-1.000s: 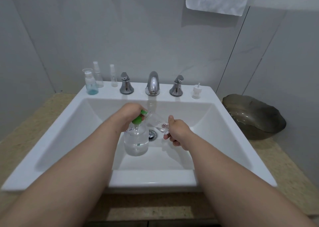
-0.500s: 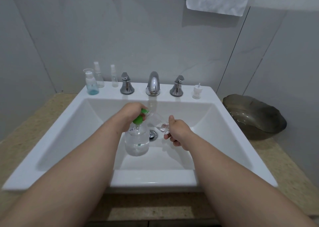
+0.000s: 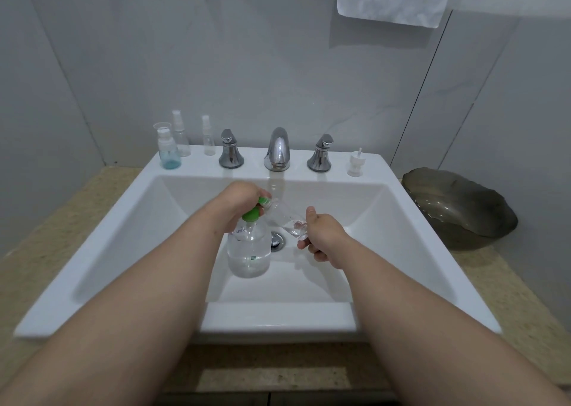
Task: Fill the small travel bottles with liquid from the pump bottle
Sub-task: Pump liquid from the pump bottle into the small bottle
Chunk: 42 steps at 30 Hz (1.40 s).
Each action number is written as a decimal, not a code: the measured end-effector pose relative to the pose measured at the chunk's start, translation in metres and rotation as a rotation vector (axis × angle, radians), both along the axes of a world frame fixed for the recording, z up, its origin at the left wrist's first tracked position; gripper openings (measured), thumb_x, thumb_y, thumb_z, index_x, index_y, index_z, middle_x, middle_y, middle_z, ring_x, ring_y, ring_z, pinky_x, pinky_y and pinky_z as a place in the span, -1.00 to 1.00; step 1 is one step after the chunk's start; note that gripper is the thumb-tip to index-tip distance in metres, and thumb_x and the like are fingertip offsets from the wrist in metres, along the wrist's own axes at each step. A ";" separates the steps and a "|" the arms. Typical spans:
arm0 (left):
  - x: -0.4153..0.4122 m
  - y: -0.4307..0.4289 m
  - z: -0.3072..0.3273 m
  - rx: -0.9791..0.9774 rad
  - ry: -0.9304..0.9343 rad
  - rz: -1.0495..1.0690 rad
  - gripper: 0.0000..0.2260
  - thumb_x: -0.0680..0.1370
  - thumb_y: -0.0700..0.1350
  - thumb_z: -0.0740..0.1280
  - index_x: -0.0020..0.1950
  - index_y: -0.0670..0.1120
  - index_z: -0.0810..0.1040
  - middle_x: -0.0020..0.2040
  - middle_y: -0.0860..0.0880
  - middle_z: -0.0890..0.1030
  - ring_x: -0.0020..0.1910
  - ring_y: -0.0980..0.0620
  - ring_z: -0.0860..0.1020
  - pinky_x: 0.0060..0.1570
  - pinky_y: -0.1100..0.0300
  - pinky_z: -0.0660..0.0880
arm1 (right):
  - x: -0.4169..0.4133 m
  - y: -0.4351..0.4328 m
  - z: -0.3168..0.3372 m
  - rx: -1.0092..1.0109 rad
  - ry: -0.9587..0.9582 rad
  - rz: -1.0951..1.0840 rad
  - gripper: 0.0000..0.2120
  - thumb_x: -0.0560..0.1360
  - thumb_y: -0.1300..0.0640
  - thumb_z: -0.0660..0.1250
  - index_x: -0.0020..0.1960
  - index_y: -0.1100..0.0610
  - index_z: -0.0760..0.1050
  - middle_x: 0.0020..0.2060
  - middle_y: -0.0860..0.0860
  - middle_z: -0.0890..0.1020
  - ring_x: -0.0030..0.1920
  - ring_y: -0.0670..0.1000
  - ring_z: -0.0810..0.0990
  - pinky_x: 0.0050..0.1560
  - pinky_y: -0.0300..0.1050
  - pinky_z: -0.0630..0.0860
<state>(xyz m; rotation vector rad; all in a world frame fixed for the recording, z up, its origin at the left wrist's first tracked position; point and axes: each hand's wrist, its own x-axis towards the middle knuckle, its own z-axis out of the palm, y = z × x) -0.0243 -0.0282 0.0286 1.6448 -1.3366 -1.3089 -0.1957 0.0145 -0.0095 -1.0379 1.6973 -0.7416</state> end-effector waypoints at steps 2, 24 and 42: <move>0.000 0.000 0.000 -0.001 0.002 0.012 -0.63 0.67 -0.36 0.01 0.06 -0.13 0.60 -0.17 -0.12 0.51 -0.31 0.00 0.45 -0.26 0.21 0.40 | 0.000 0.000 -0.001 0.003 0.009 0.000 -0.49 0.72 -0.16 -0.08 0.20 0.17 0.49 -0.31 0.11 0.61 -0.43 0.02 0.30 -0.45 -0.19 0.23; 0.007 -0.001 -0.003 0.037 0.006 0.002 -0.84 0.57 -0.31 0.25 -0.16 -0.23 0.58 -0.35 -0.14 0.52 -0.30 -0.09 0.42 -0.12 0.09 0.37 | -0.002 -0.002 -0.002 -0.012 0.009 0.004 -0.47 0.72 -0.16 -0.08 0.19 0.19 0.51 -0.31 0.10 0.61 -0.42 0.01 0.31 -0.49 -0.21 0.22; 0.007 -0.002 -0.007 0.015 0.007 0.001 -0.75 0.64 -0.33 0.16 -0.06 -0.15 0.61 -0.24 -0.13 0.53 -0.33 -0.05 0.45 -0.26 0.14 0.39 | -0.001 -0.002 -0.003 -0.010 0.027 0.011 -0.47 0.72 -0.16 -0.09 0.22 0.18 0.51 -0.30 0.10 0.61 -0.42 0.01 0.32 -0.47 -0.21 0.23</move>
